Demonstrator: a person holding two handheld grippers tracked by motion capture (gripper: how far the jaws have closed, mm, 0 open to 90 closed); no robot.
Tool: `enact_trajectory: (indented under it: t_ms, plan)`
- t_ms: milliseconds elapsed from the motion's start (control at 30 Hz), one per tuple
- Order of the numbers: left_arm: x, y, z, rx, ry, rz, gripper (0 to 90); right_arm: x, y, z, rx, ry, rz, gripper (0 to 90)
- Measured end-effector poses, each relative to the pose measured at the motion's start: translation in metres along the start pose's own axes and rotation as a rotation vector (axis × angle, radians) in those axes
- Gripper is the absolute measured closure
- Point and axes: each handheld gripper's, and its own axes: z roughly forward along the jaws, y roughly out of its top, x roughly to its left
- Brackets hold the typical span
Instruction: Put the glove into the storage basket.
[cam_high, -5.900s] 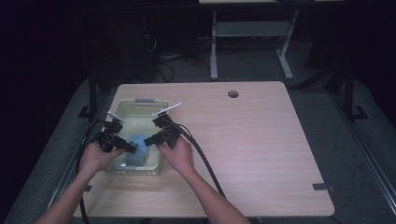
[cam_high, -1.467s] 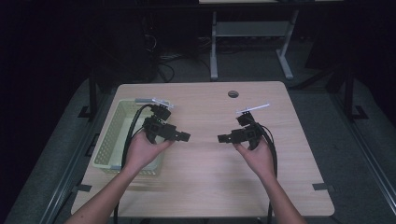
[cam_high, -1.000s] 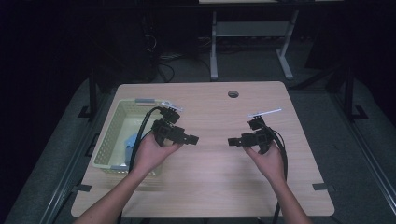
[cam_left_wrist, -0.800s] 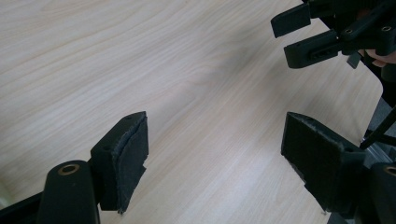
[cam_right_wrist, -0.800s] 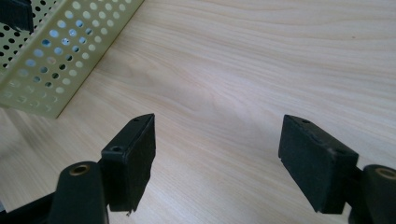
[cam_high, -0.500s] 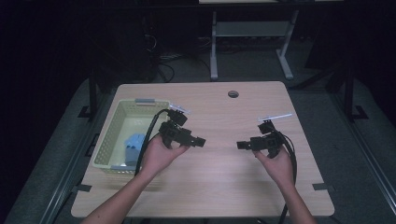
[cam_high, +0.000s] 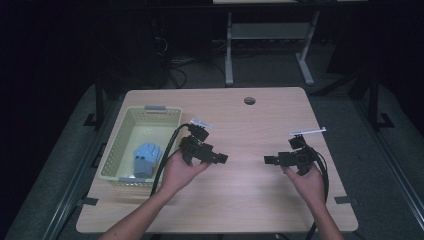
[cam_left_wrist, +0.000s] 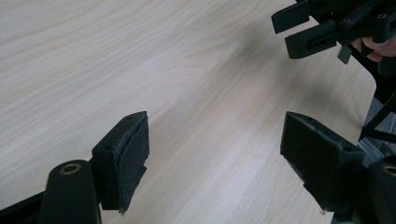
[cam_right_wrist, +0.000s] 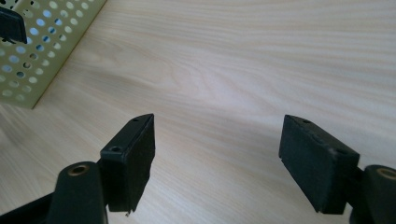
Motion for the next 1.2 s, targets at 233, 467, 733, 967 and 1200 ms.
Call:
enact_trajectory:
  t_ms: [233,467,733,967,1200]
  plan:
    - [-0.006,-0.008,0.011,0.001,-0.016,0.014,23.4,-0.013,-0.014,-0.006,0.007,-0.013,0.022,26.7]
    - [-0.011,-0.019,0.022,-0.020,-0.023,0.025,23.6,-0.022,-0.025,-0.013,0.006,-0.018,0.042,26.1]
    - [-0.012,-0.037,0.035,-0.011,-0.055,0.021,23.6,-0.028,-0.037,-0.018,-0.011,-0.020,0.042,26.0]
    - [-0.011,-0.054,0.041,-0.033,-0.074,0.014,23.6,-0.027,-0.051,-0.021,-0.036,-0.006,0.029,25.6]
    - [-0.012,-0.071,0.039,-0.066,-0.077,0.022,23.8,-0.023,-0.063,-0.021,-0.035,-0.017,-0.015,24.7]
